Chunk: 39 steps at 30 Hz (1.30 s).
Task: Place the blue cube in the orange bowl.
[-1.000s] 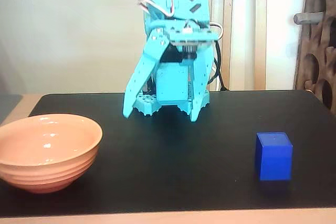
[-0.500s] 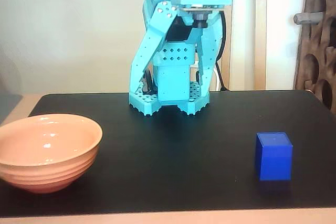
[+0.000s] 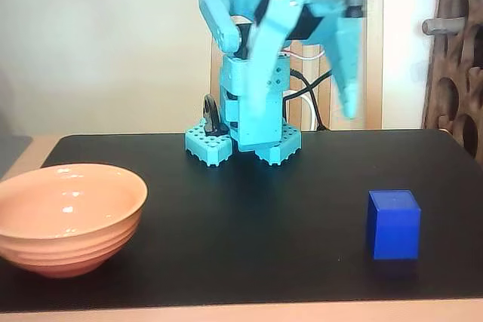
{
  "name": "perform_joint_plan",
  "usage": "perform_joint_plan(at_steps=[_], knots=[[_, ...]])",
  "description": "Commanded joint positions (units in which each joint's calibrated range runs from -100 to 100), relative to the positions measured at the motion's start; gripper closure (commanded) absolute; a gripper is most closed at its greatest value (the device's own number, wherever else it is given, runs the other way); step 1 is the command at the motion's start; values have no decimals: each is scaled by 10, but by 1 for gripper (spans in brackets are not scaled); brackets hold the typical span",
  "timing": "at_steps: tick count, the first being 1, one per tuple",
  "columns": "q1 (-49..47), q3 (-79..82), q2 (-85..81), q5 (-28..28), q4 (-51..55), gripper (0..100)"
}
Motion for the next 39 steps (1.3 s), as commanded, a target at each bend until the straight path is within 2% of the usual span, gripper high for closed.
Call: perform_joint_plan(at_steps=[1,9,14,17,24,32,39], knots=[[-42,-71,29,-5,-74,65],[-94,-71,73,-8,-153,64],[-136,-71,109,-52,-170,65],[-153,-71,126,-56,-177,65],[-191,-62,190,-84,-271,65],[-205,-61,235,-122,-332,65],[-195,-37,241,-158,-341,64]])
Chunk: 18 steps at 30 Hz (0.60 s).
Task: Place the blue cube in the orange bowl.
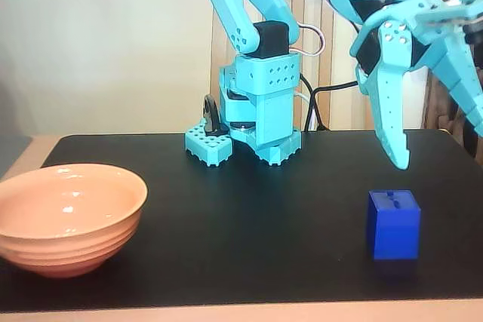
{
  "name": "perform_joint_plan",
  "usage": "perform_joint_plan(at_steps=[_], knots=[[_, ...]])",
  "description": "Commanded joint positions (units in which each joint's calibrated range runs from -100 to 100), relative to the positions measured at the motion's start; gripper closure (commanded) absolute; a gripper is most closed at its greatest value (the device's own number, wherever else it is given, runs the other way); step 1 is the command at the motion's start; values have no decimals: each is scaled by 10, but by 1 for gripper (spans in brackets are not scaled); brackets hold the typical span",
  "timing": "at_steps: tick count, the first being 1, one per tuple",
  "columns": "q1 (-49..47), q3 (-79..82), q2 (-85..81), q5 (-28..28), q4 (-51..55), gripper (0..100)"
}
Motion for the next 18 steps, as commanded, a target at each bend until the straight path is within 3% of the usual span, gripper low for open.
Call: perform_joint_plan(at_steps=[1,18], knots=[[8,-27,-7,-23,-28,64],[80,24,-6,-23,-28,64]])
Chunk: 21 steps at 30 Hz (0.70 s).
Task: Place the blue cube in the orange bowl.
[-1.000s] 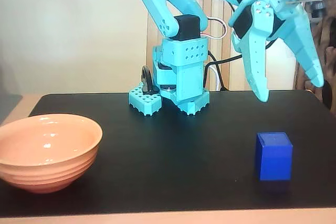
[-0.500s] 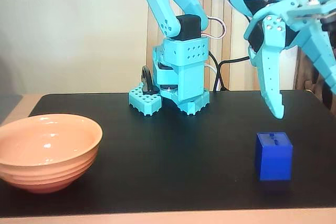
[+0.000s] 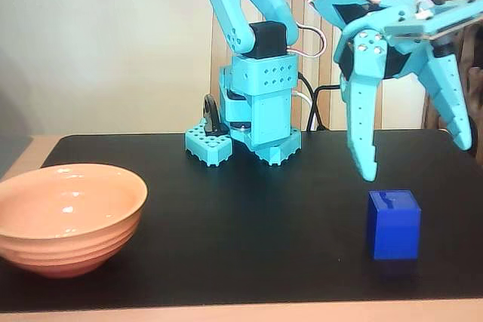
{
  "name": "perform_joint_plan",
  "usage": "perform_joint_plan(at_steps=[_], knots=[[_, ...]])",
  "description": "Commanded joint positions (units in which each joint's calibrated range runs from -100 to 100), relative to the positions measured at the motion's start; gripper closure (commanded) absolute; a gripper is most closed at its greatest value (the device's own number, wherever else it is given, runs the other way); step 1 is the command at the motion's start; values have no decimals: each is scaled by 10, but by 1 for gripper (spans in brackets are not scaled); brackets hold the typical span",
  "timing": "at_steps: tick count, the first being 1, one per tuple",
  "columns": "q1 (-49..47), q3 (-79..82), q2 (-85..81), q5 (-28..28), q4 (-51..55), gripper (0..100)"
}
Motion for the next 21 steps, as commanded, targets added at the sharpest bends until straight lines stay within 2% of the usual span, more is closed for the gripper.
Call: perform_joint_plan(at_steps=[1,16,21], knots=[[19,12,-3,-8,-26,64],[18,48,38,-8,-27,64],[18,53,55,-8,-66,64]])
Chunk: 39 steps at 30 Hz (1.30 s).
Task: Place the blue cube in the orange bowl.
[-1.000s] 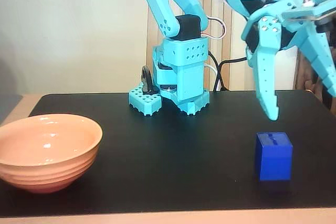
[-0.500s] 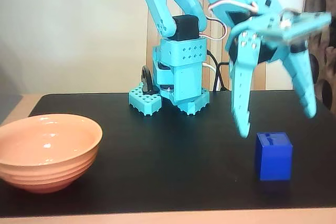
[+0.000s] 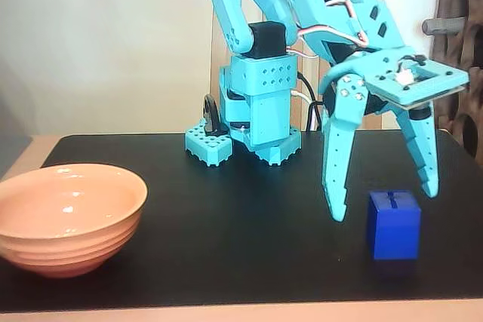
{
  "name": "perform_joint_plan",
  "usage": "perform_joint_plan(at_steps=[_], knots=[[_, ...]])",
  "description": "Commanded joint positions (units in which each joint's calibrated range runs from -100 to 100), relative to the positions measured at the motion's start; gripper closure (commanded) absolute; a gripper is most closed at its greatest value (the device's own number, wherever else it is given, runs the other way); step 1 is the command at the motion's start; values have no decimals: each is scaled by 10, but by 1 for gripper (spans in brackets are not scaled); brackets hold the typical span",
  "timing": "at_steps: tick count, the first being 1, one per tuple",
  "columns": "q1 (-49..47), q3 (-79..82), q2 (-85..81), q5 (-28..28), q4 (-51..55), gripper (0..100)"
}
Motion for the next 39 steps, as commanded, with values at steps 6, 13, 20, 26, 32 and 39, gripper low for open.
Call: perform_joint_plan(at_steps=[6,13,20,26,32,39], knots=[[8,-7,28,-8,-37,64],[-1,-3,46,-8,-64,64],[-14,-2,67,-8,-80,64],[-37,-2,86,-37,-105,64],[-43,-2,85,-61,-106,64],[-37,8,62,-67,-104,65]])
